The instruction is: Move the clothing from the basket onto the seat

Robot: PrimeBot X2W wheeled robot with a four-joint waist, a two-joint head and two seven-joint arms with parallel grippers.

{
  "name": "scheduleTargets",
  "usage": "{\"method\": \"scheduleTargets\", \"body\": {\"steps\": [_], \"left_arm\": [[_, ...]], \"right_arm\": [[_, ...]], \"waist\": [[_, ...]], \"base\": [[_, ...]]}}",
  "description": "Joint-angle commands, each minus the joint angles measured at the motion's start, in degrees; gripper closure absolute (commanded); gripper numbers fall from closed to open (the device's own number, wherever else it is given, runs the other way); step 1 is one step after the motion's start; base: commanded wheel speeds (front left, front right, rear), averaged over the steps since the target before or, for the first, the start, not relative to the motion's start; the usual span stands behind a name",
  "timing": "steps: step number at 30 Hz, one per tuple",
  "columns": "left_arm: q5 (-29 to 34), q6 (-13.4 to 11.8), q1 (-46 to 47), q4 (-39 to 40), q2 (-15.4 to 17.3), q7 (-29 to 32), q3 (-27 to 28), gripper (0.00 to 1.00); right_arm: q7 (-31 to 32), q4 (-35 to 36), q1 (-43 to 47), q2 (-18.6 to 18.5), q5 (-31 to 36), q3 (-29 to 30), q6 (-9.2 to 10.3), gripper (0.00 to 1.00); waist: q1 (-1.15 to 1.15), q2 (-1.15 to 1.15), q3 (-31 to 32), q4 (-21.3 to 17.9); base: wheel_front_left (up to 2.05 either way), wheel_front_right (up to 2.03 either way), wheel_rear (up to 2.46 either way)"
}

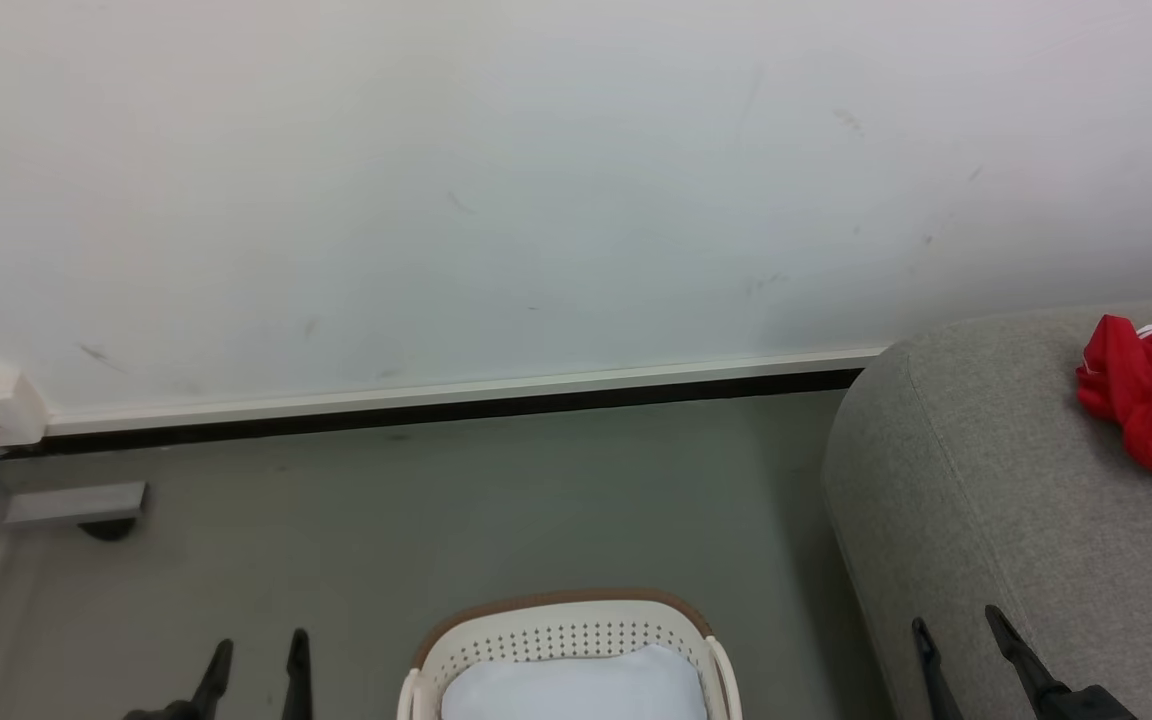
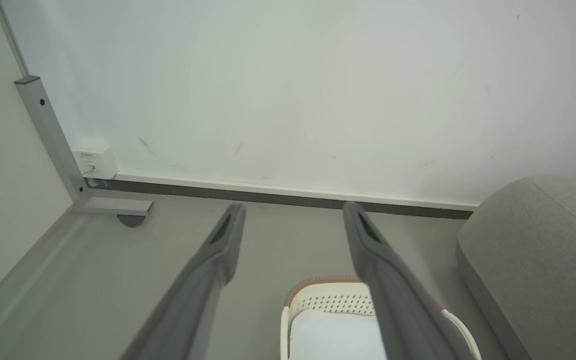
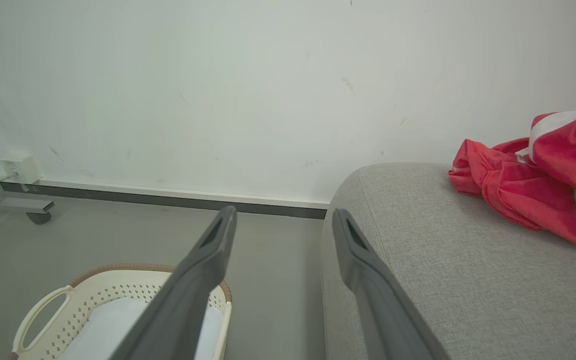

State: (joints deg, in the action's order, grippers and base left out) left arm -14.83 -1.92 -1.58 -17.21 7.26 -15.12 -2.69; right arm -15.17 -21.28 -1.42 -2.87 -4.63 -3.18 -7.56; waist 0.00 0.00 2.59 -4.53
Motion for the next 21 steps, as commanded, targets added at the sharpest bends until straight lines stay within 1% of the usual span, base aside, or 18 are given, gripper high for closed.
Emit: {"method": "scheduleTargets", "body": {"steps": [1,5,6,9,21], "left_arm": [[0.56,0.24,0.39,-0.26,-0.1,-0.04,0.36,0.0],[0.76,0.91,0.5,-0.88,-0.64,-0.04,1.16,0.0],[0.53,0.87,0.24,-0.94,-0.78,0.01,0.97,1.0],[0.05,0.87,-0.15,-2.27,-1.21,0.28,0.92,1.0],[-12.56,2.27,1.36,-1.52,-1.71,3.96,2.48,1.0]], "right_arm": [[0.05,-0.12,-0.34,-0.09,-0.14,0.05,0.15,0.0],[0.05,0.09,-0.47,-0.09,0.08,0.09,0.15,0.0],[0.0,0.02,0.0,0.0,-0.01,0.01,0.0,1.0],[0.23,-1.07,0.4,0.09,-0.48,0.14,0.0,1.0],[3.86,0.26,-0.6,0.06,-14.76,1.8,0.01,1.0]], "waist": [[0.0,0.0,0.03,-0.04],[0.0,0.0,-0.02,-0.06],[0.0,0.0,-0.02,-0.07],[0.0,0.0,-0.03,-0.05],[0.0,0.0,-0.29,0.39]], "base": [[0.0,0.0,0.0],[0.0,0.0,0.0],[0.0,0.0,0.0],[0.0,0.0,0.0],[0.0,0.0,0.0]]}}
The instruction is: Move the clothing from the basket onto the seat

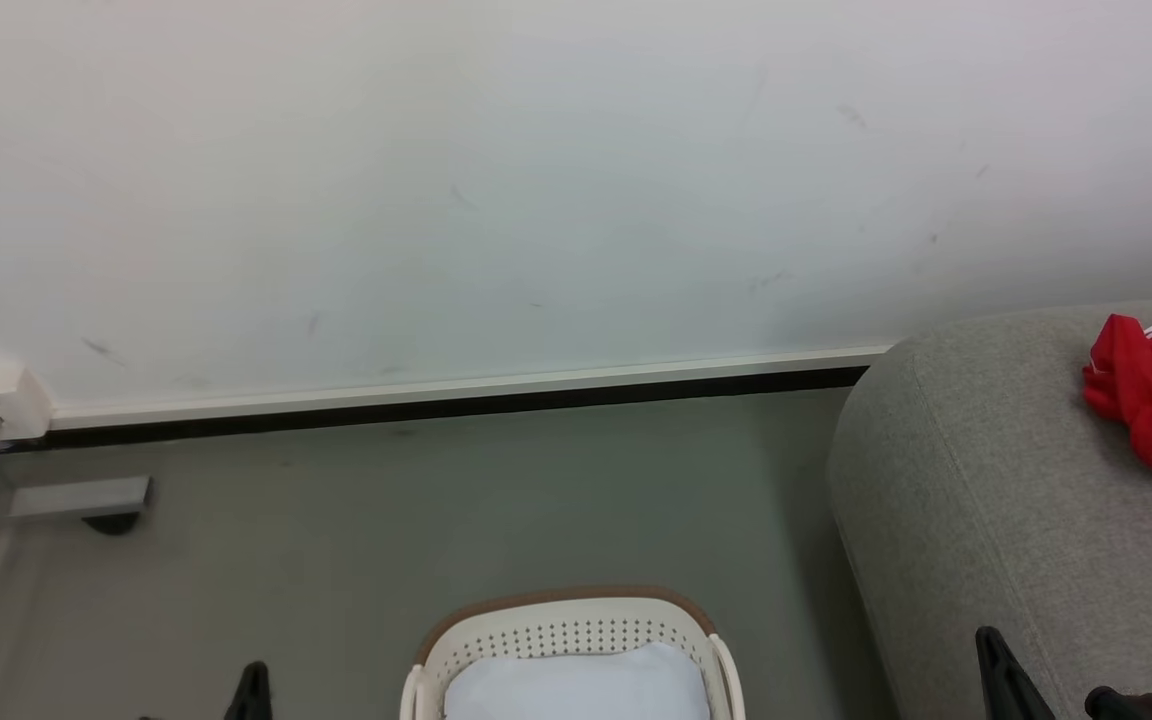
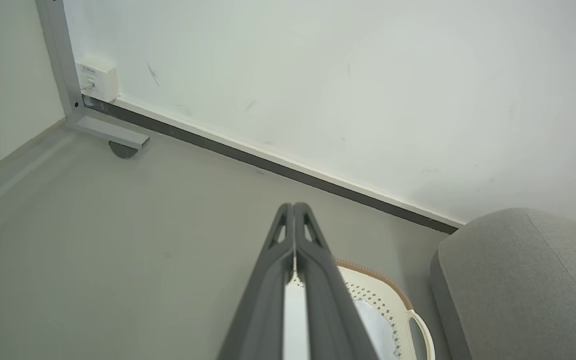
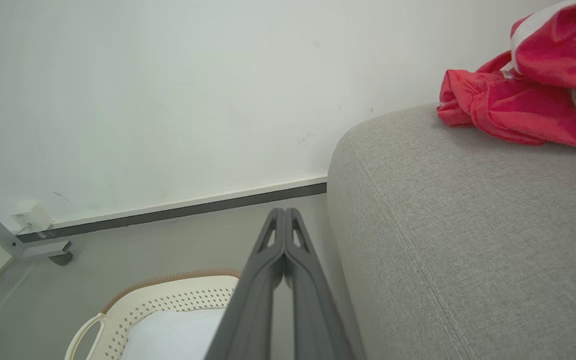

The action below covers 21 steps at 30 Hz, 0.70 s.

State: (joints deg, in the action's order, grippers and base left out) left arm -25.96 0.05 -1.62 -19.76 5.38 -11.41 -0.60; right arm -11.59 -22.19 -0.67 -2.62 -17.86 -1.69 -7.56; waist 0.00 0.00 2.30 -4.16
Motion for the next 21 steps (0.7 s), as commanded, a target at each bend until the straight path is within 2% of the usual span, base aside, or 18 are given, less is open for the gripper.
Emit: {"method": "scheduleTargets", "body": {"steps": [1,21], "left_arm": [[-2.4,0.41,1.47,1.15,0.13,0.48,0.46,1.0],[-19.6,2.32,3.2,2.61,-0.54,5.04,2.11,1.0]], "right_arm": [[0.52,1.32,-1.4,-0.2,-2.63,0.4,0.01,1.0],[5.11,3.41,-2.6,-0.26,-21.93,2.42,0.04,1.0]], "waist": [[0.0,0.0,-0.03,0.06],[0.0,0.0,-0.47,0.79]], "base": [[0.0,0.0,0.0],[0.0,0.0,0.0]]}}
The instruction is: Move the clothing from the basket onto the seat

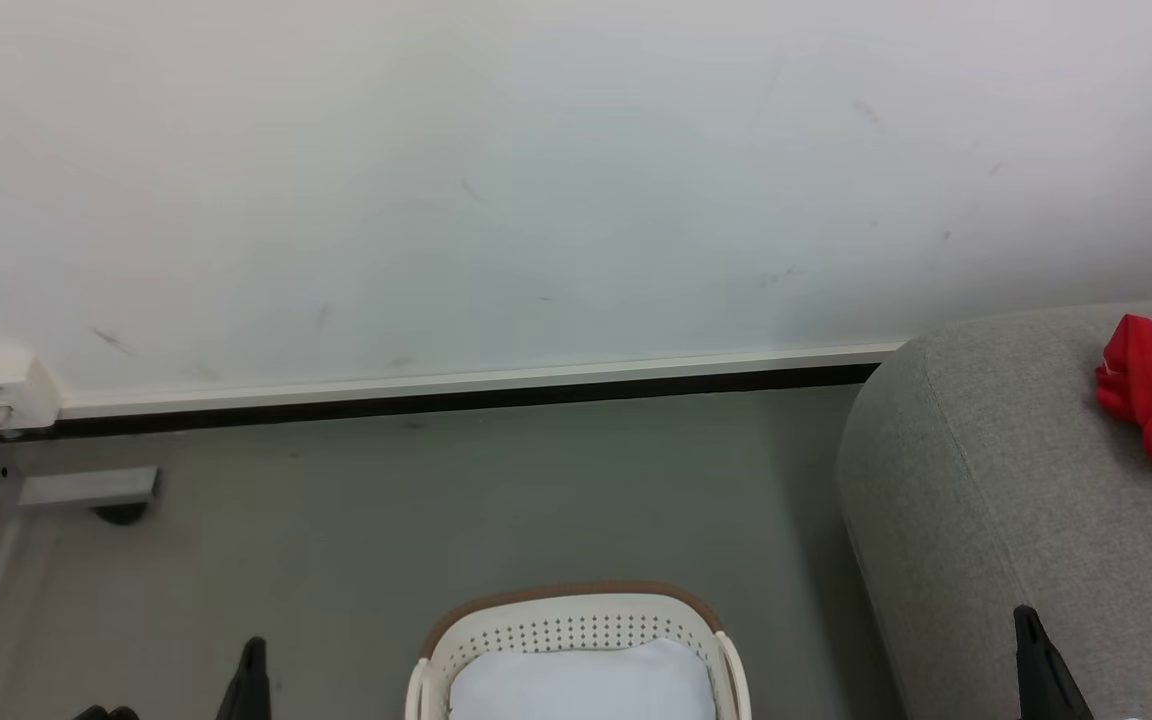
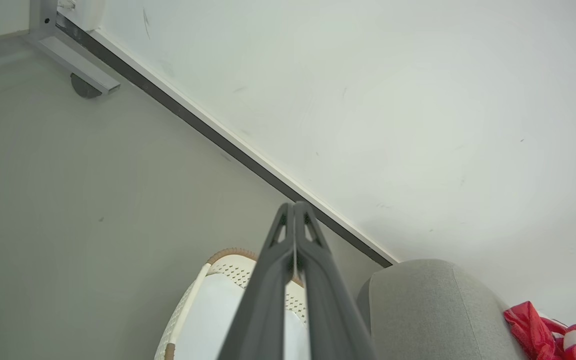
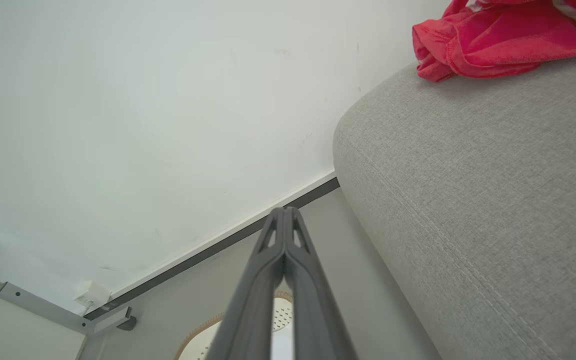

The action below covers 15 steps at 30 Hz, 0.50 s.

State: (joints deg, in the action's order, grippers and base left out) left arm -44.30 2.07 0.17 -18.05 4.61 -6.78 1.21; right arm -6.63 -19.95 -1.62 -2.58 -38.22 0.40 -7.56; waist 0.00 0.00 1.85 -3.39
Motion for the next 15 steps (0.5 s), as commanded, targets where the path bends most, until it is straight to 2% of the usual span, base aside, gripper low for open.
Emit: {"method": "scheduleTargets", "body": {"steps": [1,15], "left_arm": [[-2.06,0.39,1.5,0.96,0.2,0.61,0.39,1.0],[-11.88,1.54,2.58,1.68,-0.21,3.37,1.5,1.0]], "right_arm": [[0.4,1.25,-1.69,-0.3,-2.41,0.44,0.04,1.0],[3.12,2.3,-2.49,-0.34,-13.51,1.66,0.05,1.0]], "waist": [[0.0,0.0,-0.03,0.06],[0.0,0.0,-0.34,0.58]], "base": [[0.0,0.0,0.0],[0.0,0.0,0.0]]}}
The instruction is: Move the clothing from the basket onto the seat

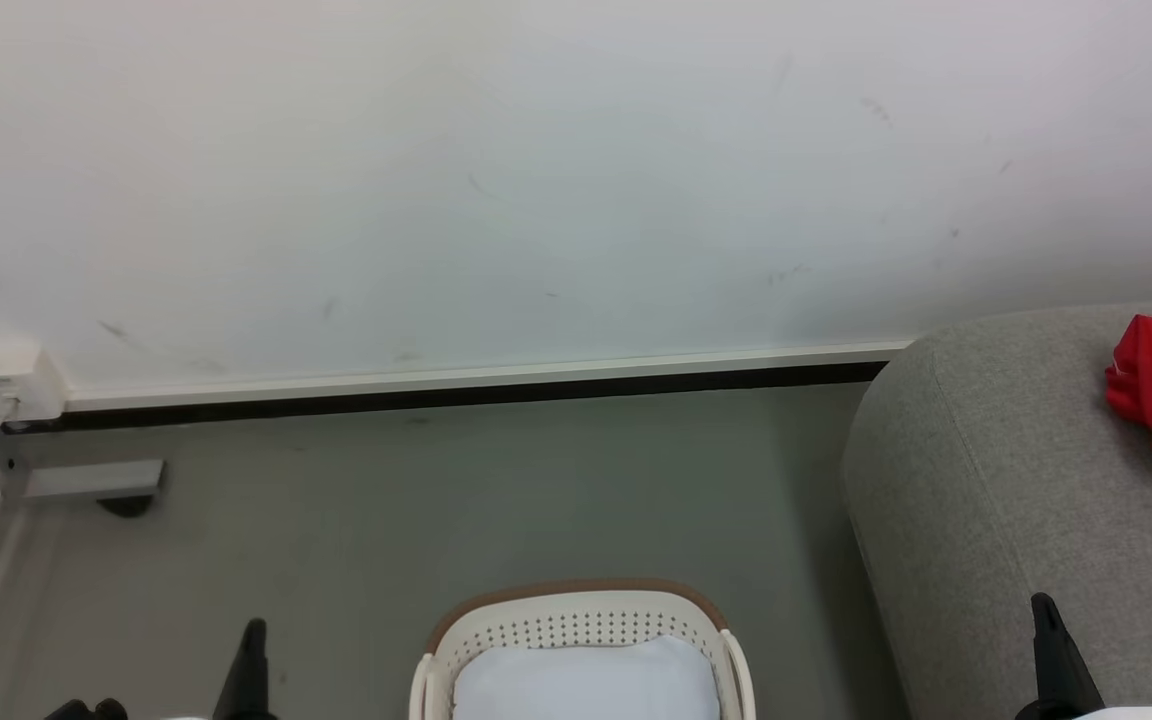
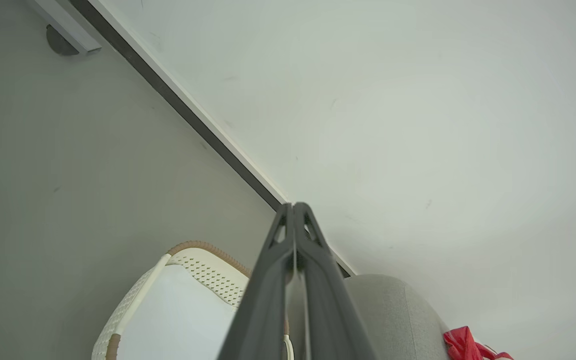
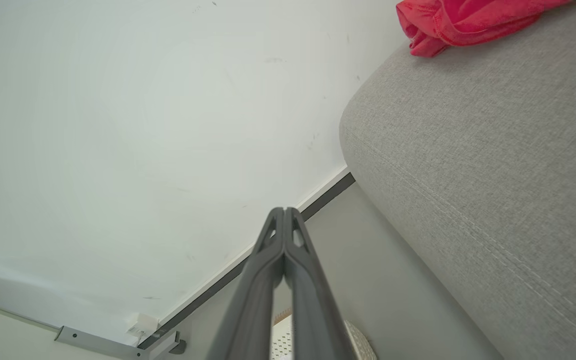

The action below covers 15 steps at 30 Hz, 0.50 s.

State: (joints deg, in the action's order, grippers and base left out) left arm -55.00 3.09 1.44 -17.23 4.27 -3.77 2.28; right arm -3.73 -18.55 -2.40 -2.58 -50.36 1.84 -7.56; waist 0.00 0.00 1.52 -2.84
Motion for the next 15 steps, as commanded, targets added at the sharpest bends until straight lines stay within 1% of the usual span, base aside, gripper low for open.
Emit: {"method": "scheduleTargets", "body": {"steps": [1,15], "left_arm": [[-1.91,0.55,1.38,0.91,0.09,0.53,0.5,1.0],[-9.95,1.48,2.24,1.44,-0.24,2.75,1.4,1.0]], "right_arm": [[0.43,0.99,-1.75,-0.34,-2.17,0.31,0.05,1.0],[2.65,1.85,-2.26,-0.37,-11.01,1.36,0.07,1.0]], "waist": [[0.0,0.0,-0.04,0.07],[0.0,0.0,-0.32,0.54]], "base": [[0.0,0.0,0.0],[0.0,0.0,0.0]]}}
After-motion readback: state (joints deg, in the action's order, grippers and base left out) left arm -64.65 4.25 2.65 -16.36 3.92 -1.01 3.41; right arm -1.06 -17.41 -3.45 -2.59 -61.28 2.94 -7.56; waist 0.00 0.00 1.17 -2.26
